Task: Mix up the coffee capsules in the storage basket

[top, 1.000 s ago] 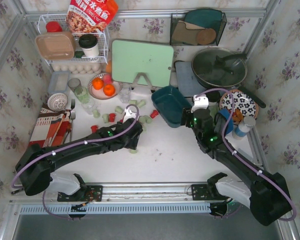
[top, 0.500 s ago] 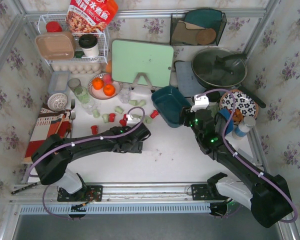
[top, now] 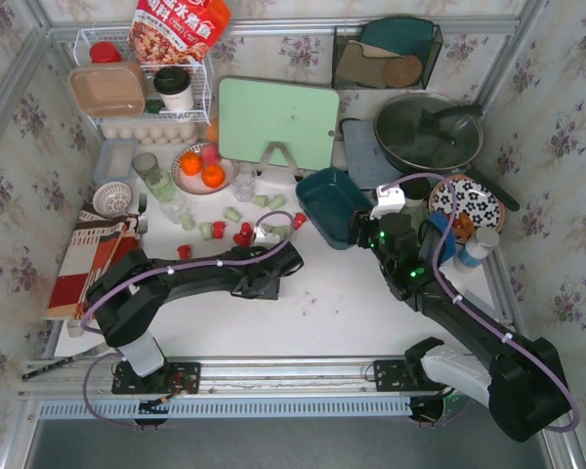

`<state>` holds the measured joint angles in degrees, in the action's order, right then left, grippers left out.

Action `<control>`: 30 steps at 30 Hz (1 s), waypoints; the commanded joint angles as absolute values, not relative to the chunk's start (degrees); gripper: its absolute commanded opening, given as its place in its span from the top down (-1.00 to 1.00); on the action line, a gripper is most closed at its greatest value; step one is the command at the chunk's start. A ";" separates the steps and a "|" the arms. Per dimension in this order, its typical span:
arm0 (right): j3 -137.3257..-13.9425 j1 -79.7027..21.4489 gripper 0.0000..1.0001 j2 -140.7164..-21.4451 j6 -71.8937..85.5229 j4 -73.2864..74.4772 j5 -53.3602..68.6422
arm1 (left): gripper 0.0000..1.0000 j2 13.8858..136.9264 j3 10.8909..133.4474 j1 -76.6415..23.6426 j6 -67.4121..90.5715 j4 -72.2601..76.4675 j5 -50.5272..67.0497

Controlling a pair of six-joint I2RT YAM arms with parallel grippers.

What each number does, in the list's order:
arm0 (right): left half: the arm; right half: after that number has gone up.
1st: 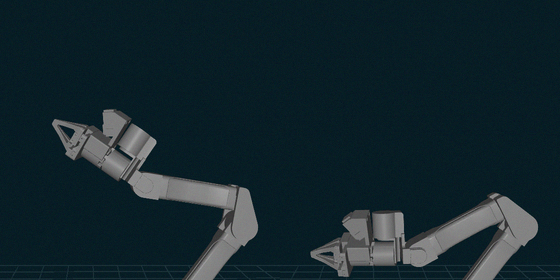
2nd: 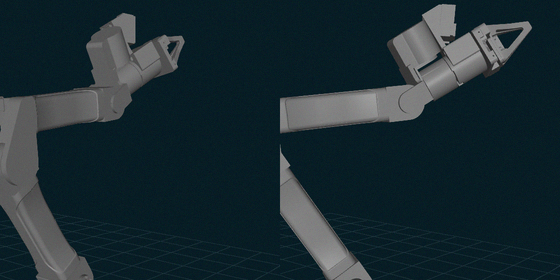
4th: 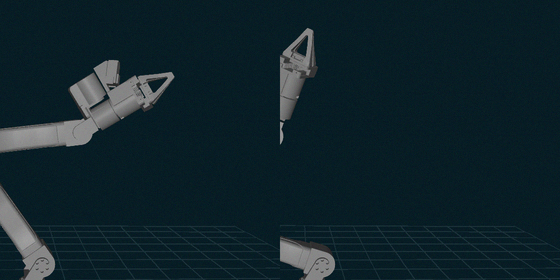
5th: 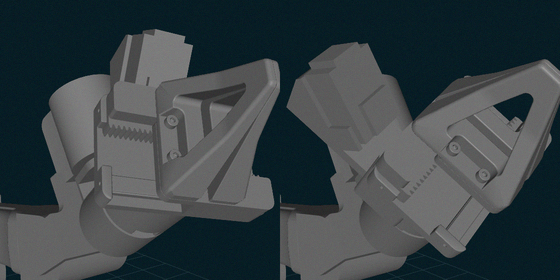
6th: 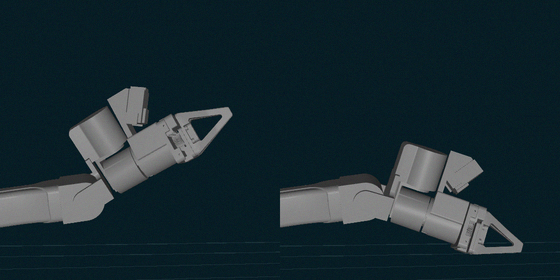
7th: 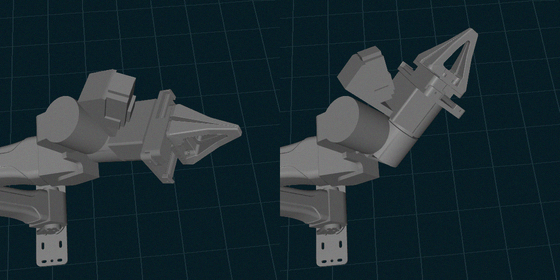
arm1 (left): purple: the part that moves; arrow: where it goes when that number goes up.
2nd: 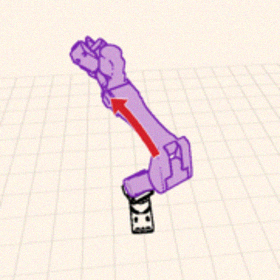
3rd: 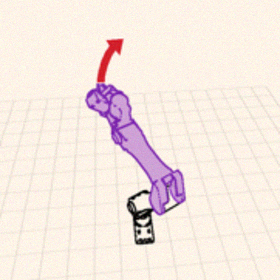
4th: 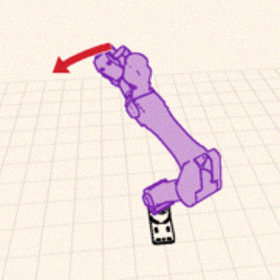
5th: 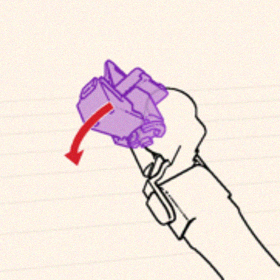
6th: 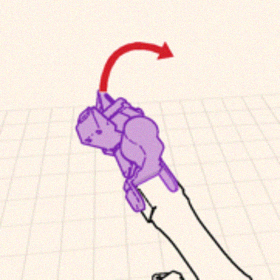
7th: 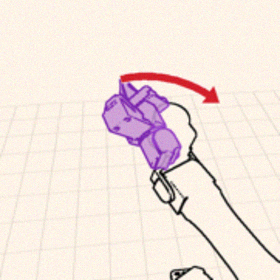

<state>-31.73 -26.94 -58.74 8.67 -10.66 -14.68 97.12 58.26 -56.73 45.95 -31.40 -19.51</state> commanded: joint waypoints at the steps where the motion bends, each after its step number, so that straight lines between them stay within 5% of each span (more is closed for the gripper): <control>1: -32.08 -26.93 -0.35 -59.14 8.67 -11.78 -14.54 | 0.17 98.96 59.61 -56.69 44.94 -29.51 -19.68; 10: -31.58 -26.94 -0.35 -58.23 8.78 -11.88 -16.37 | 0.55 92.26 60.31 -56.69 37.81 -24.02 -18.51; 17: -30.41 -26.97 -0.35 -55.44 9.22 -12.70 -18.04 | 0.57 88.75 64.61 -53.42 25.11 -12.41 -14.40; 30: -27.70 -26.95 -0.35 -50.52 9.83 -14.66 -22.49 | 0.51 103.72 79.25 -44.86 18.86 3.56 3.59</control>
